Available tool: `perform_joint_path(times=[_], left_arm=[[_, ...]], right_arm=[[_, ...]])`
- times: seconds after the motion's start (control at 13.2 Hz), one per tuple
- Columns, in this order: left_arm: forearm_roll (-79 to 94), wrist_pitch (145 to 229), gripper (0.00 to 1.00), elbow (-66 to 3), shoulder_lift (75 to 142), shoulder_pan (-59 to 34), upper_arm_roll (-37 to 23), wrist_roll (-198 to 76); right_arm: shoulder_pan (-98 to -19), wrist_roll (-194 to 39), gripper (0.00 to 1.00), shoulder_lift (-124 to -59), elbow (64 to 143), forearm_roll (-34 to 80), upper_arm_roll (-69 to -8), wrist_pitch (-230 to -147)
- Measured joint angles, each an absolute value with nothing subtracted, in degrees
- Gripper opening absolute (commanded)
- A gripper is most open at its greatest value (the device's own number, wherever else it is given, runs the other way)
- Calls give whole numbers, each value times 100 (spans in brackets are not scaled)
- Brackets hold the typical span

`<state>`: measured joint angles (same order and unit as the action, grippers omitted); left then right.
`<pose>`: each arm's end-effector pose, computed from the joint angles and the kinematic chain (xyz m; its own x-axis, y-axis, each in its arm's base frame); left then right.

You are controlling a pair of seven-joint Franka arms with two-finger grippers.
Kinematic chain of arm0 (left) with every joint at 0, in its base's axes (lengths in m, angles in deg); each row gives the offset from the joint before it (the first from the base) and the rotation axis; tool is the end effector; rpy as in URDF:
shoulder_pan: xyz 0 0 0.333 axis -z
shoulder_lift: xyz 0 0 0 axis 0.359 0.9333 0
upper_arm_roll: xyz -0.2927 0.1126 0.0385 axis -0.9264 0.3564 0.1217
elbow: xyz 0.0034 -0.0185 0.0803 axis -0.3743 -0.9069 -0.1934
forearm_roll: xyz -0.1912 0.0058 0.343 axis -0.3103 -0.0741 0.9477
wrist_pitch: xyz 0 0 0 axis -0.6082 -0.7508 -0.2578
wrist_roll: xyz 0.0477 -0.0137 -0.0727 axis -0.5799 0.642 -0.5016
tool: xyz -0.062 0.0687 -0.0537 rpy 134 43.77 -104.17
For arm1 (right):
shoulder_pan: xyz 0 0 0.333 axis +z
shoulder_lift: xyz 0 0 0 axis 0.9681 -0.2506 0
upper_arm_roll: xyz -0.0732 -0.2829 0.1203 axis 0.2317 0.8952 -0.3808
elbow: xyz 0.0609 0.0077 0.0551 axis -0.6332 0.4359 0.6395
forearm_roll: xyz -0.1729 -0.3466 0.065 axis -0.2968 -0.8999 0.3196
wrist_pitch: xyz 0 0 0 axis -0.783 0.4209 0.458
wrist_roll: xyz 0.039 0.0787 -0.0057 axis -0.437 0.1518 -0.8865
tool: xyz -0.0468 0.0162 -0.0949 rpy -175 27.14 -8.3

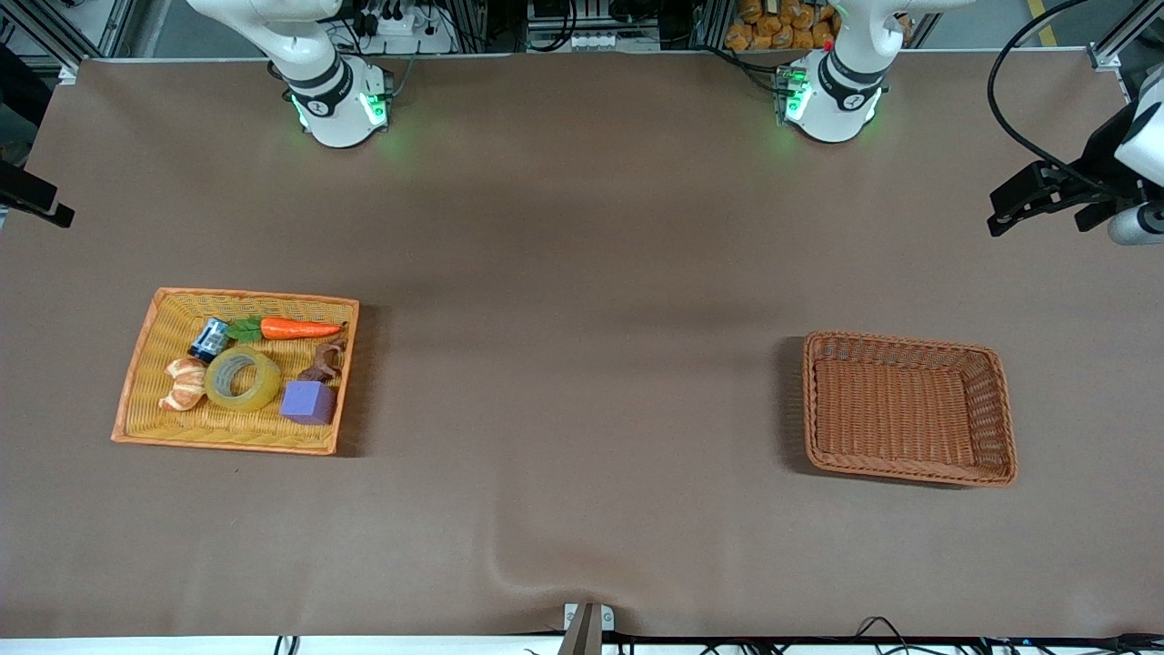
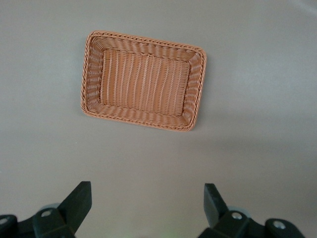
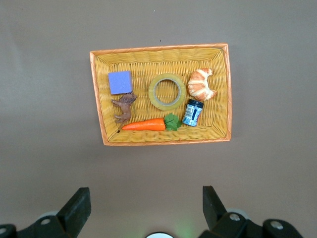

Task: Transfer tape with both arms
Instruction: 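Move the right gripper over the clear tape roll in the yellow tray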

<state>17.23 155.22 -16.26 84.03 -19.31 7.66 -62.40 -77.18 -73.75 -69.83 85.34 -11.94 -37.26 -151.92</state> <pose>0.5498 -0.0493 0.6552 0.9987 0.0507 0.0034 0.0507 -0.9987 -0.0097 0.5404 -0.0729 0.6658 0.9918 -0.1113 -0.0625 -0.1130 -0.9933 -0.0251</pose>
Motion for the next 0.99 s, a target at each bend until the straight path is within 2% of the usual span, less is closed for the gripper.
perform_joint_path(times=[0.46, 0.99], left_arm=[[1764, 15522, 100, -1626, 8472, -1908, 737, -6240], [1780, 15514, 100, -1626, 8493, -1909, 741, -6240]], right_arm=[[-7693, -7377, 100, -7117, 8555, -1187, -3734, -15206], [-7481, -7395, 100, -8140, 8587, -1181, -3722, -16059]])
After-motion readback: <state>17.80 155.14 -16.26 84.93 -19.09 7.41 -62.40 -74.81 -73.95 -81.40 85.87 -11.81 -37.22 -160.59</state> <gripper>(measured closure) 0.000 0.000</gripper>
